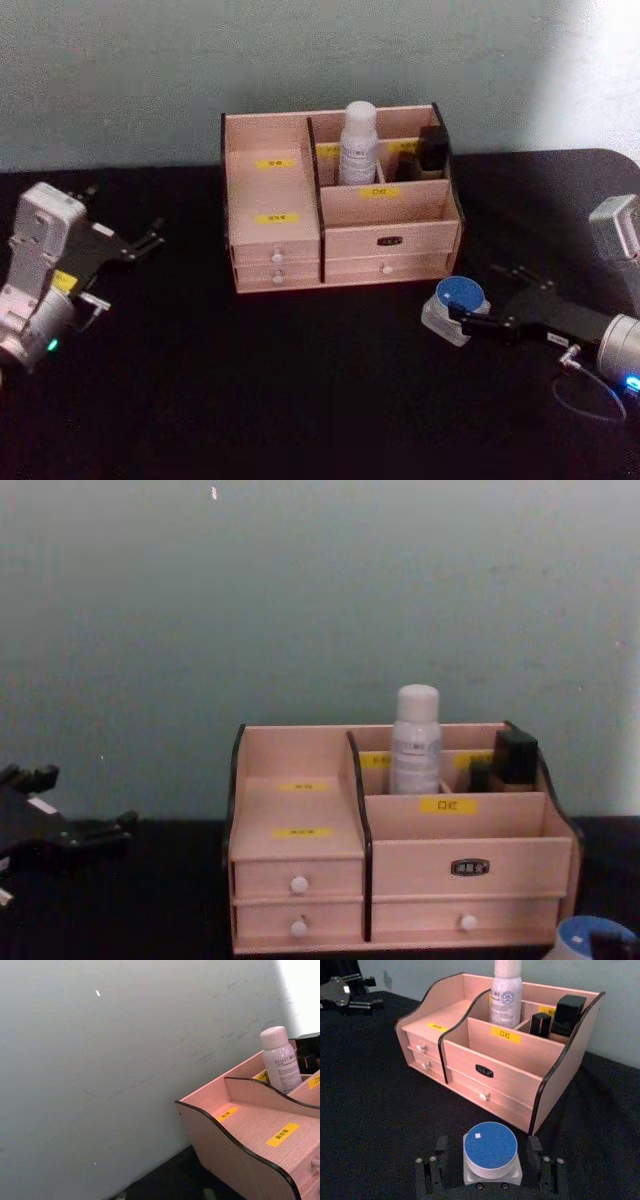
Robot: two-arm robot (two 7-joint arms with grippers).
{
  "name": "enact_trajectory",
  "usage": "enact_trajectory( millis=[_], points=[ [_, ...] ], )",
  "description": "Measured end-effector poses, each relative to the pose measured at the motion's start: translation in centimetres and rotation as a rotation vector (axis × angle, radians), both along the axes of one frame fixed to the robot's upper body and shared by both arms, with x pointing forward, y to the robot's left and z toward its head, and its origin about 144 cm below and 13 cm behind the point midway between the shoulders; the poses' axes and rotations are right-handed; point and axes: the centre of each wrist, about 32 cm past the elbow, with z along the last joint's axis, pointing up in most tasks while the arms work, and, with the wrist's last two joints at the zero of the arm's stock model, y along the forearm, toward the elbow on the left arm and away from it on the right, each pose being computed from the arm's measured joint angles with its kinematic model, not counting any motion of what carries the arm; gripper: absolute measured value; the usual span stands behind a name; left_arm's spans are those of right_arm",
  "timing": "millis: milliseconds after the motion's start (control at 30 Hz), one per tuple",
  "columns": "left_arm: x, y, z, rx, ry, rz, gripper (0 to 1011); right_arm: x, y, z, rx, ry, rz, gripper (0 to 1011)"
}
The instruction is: Pick up the facial cleanser and watermelon frost from the table and place them into the tiered storage box.
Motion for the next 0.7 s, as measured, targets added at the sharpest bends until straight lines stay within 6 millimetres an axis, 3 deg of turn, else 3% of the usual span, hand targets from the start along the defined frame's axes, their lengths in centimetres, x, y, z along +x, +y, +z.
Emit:
enact_trajectory(
  millis=[700],
  points=[
    [0.0,0.0,0.0,0.0,0.0,0.0,1001,1.1,0.1,-0.2,-0.008,0.059,0.003,1002]
  ],
)
